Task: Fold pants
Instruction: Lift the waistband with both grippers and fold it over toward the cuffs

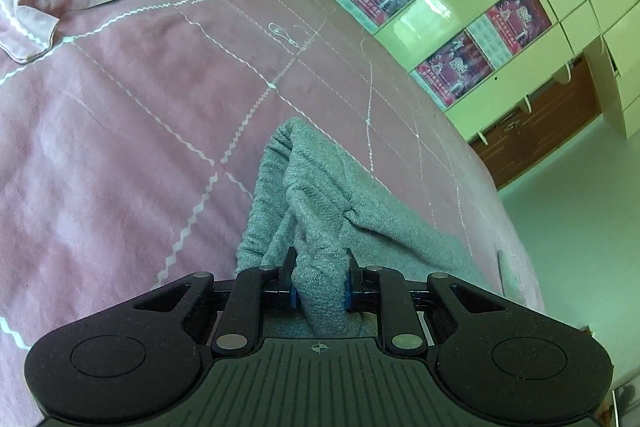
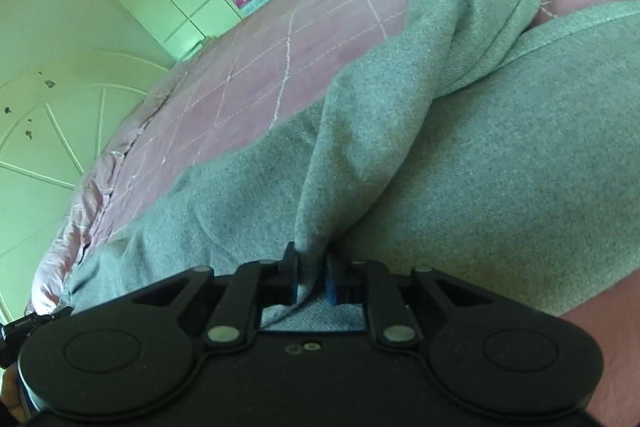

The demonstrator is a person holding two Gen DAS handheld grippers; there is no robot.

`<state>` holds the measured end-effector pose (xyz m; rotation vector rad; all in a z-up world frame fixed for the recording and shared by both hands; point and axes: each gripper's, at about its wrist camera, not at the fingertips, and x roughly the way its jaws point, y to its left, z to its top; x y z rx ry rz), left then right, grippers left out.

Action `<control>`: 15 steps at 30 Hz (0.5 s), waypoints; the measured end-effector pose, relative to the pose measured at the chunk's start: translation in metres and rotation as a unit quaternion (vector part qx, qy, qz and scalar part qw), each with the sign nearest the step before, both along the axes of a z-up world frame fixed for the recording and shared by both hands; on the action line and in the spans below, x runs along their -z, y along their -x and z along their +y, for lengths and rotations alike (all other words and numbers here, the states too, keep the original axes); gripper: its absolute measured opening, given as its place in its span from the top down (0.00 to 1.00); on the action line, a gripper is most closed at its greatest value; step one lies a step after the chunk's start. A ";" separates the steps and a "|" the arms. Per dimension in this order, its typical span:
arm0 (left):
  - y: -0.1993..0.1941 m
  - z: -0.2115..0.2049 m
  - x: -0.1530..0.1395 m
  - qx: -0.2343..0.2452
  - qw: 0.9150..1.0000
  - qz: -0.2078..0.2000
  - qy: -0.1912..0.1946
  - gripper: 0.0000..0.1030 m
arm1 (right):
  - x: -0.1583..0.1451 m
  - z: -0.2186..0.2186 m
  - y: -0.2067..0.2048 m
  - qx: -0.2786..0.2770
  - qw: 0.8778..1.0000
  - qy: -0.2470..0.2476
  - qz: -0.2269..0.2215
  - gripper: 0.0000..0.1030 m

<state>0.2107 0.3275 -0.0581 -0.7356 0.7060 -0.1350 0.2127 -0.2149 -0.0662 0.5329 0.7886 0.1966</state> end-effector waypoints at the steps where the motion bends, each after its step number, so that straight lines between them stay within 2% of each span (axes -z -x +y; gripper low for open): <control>1: -0.002 0.001 -0.002 0.001 1.000 0.000 -0.001 0.81 | -0.005 0.001 0.000 0.001 1.000 -0.005 -0.002 1.00; 2: 0.003 0.004 -0.005 0.001 1.000 -0.009 0.004 0.81 | -0.015 0.001 0.003 -0.001 1.000 -0.020 -0.019 1.00; 4: 0.011 0.007 -0.016 0.007 0.998 -0.059 0.020 0.81 | -0.035 -0.005 0.020 -0.016 0.997 -0.029 -0.070 1.00; 5: 0.014 0.009 -0.022 0.013 0.997 -0.078 0.015 0.81 | -0.043 -0.004 0.027 -0.025 0.996 -0.019 -0.085 1.00; 6: 0.015 0.009 -0.025 0.014 0.997 -0.079 0.000 0.81 | -0.045 -0.005 0.031 -0.029 0.995 -0.017 -0.089 1.00; 8: 0.009 0.009 -0.018 0.024 0.998 -0.043 -0.045 0.81 | -0.030 -0.005 0.031 -0.041 0.997 0.002 -0.060 1.00; 9: 0.011 0.012 -0.006 0.026 0.998 -0.019 -0.048 0.81 | -0.015 -0.002 0.027 -0.044 0.999 0.023 -0.023 1.00; 10: 0.014 0.015 0.004 0.021 0.999 -0.017 -0.035 0.81 | -0.001 -0.004 0.026 -0.040 0.999 0.018 0.000 1.00; 12: 0.022 0.019 0.008 0.009 0.999 -0.026 -0.023 0.80 | 0.003 -0.011 0.031 -0.021 1.000 -0.015 -0.009 1.00; 13: 0.023 0.018 0.003 0.006 0.999 -0.031 -0.027 0.80 | 0.001 -0.011 0.032 -0.014 1.000 -0.022 -0.012 1.00; 15: 0.027 0.011 -0.009 0.008 0.997 -0.065 -0.049 0.80 | -0.010 -0.008 0.035 -0.013 0.999 -0.020 -0.036 1.00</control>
